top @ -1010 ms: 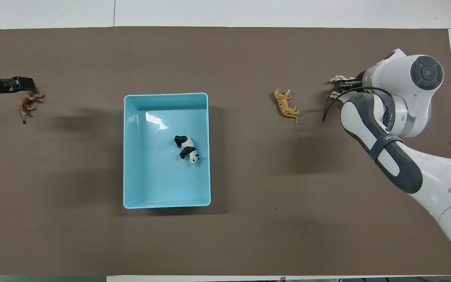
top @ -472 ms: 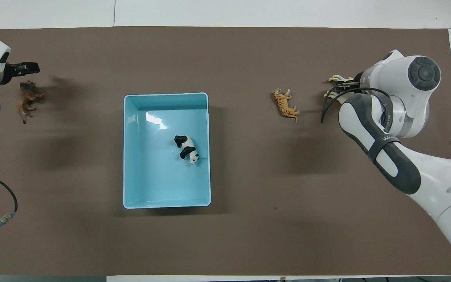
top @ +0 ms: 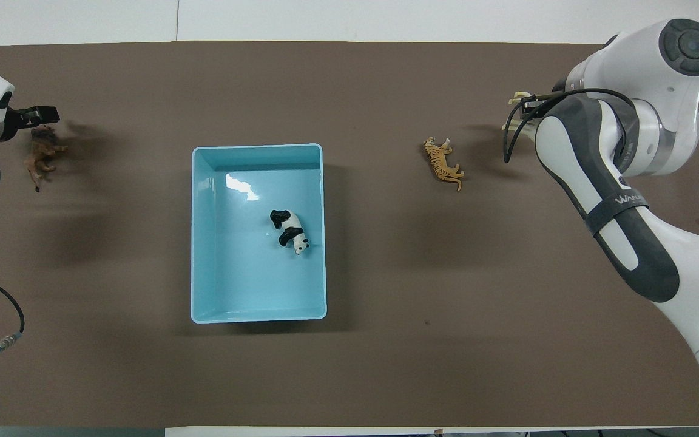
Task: Put all toys into storage box
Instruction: 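Carry the cream horse over the box while the left gripper grasps the brown horse, then release the cream horse into the box while the left gripper lifts the brown horse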
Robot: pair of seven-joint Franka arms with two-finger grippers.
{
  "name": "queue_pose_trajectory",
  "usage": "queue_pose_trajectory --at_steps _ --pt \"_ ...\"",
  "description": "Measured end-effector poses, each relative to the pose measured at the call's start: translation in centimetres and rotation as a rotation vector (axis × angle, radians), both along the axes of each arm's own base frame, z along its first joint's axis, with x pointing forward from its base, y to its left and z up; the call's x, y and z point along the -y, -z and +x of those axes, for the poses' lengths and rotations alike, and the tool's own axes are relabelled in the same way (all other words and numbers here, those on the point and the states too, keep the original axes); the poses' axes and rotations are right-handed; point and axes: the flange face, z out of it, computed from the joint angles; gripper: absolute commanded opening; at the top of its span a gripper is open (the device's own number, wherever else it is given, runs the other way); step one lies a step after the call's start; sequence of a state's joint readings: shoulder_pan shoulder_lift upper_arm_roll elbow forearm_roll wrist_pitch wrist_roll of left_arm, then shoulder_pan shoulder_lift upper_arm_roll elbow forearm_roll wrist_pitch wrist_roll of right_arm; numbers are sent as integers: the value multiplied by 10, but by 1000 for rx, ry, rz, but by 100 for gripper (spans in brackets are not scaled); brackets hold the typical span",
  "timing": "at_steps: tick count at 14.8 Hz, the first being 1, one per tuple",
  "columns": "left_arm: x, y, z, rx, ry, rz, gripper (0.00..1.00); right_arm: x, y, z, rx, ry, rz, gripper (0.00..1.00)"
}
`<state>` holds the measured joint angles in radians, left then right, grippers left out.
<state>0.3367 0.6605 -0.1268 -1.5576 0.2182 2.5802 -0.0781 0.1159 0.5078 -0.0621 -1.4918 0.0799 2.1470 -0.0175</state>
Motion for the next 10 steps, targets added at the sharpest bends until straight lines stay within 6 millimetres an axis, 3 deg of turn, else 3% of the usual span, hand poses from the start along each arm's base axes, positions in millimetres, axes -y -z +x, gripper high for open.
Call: queue_pose_trajectory --at_steps 1,2,5,7,9,10 --pt "0 5 -2 2 1 -1 96 -25 -22 -2 -7 12 10 0" --pt "1 10 -5 1 2 -3 83 -60 -45 -8 -10 33 24 0" --pt "3 14 -7 -4 5 -5 39 -212 -103 -45 31 76 94 0" --pt "5 13 -6 -5 7 -6 22 -310 -115 -85 59 62 172 0" --pt "8 10 -6 -15 10 -7 22 -388 -113 -128 71 9 225 0" --pt "9 10 -6 -21 11 -8 22 -417 -106 -145 75 -16 240 0"
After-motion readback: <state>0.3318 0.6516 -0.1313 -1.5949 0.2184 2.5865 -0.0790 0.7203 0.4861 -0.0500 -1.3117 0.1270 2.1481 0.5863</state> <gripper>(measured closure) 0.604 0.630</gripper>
